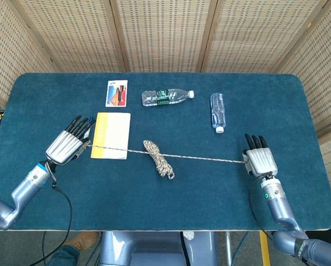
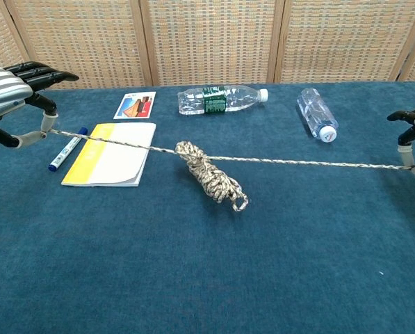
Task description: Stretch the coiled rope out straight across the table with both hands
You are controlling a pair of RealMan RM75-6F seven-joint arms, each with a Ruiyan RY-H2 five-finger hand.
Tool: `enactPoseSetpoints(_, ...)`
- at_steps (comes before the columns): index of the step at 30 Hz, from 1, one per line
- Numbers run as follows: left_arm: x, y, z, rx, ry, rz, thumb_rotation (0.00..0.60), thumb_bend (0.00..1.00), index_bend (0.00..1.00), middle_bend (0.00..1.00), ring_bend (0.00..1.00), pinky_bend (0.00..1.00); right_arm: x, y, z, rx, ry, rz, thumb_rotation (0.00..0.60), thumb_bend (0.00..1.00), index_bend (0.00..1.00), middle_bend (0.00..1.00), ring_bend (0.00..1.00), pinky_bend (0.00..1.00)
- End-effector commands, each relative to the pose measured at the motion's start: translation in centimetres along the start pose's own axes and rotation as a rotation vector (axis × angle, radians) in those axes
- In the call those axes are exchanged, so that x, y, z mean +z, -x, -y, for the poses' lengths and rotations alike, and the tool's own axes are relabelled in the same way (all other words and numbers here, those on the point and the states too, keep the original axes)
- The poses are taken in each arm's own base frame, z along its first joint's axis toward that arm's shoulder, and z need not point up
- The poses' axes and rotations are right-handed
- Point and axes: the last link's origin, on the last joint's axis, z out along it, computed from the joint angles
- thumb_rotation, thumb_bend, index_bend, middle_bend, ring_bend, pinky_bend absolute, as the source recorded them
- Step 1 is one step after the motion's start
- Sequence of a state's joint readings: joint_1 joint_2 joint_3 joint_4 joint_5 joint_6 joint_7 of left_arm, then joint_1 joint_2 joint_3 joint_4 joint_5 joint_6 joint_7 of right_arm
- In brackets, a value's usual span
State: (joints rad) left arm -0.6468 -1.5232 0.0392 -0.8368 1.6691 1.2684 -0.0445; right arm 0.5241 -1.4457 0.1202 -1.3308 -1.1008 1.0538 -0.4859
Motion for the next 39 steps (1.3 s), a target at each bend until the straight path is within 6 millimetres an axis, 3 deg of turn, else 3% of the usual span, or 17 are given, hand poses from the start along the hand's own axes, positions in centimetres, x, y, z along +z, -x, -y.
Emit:
enactPoseSetpoints(1,0.0,0.1,0.0,-0.002,0.0,0.002,0.6,0.61,0.73,0.0,0.0,0.0,0.0,0.0,-0.1,-0.004,0.005,0.002,0.6,0.43,0.65,0.01,0.0,0.0)
enactPoseSetpoints(22,-0.3,0.6,0.7,0.007,-0.02,0.021,0.6,0.61,0.71,0.0,0.0,0.0,0.0,0.4,-0.9,-0.004,0.03,0.015,0.6,0.43,0.64,0.01,0.0,0.0)
enactPoseSetpoints(23,-0.3,0.6,0.7,0.006,-0.019,0.022,0.6,0.59,0.63,0.0,0.0,0.0,0.0,0.5,-0.9,-0.004,0.029,0.015,0.6,0.43,0.6,0.01,0.0,0.0)
enactPoseSetpoints(25,-0.3,0.6,0.7,0.003,-0.018,0.023,0.6,0.41,0.31,0.0,0.0,0.0,-0.1,0.5,-0.9,0.004,0.028,0.018,0.6,0.29,0.38,0.01,0.0,0.0)
enactPoseSetpoints(26,-0.4,0.6,0.7,-0.001,-0.018,0.023,0.6,0.24,0.13,0.0,0.0,0.0,-0.1,0.5,-0.9,0.015,0.026,0.019,0.6,0.16,0.2,0.01,0.0,0.0)
enactPoseSetpoints(27,-0.4,0.6,0.6,-0.01,-0.017,0.021,0.6,0.1,0.02,0.0,0.0,0.0,-0.1,0.5,-0.8,0.031,0.025,0.016,0.6,0.05,0.07,0.0,0.0,0.0)
enactPoseSetpoints(29,-0.5,0.2,0.7,-0.038,-0.022,0.002,0.6,0.0,0.0,0.0,0.0,0.0,-0.3,0.1,-0.8,0.072,0.018,-0.004,0.6,0.0,0.0,0.0,0.0,0.0)
enactPoseSetpoints(34,-1.6,-1.5,0.8,-0.12,-0.06,-0.065,0.6,0.0,0.0,0.0,0.0,0.0,-1.1,-1.0,-0.9,0.12,-0.009,-0.074,0.6,0.0,0.0,0.0,0.0,0.0)
enactPoseSetpoints(39,-5.2,-3.2,0.9,-0.206,-0.178,-0.071,0.6,0.0,0.0,0.0,0.0,0.0,-3.2,-2.1,-1.5,0.193,-0.04,-0.149,0.6,0.0,0.0,0.0,0.0,0.0)
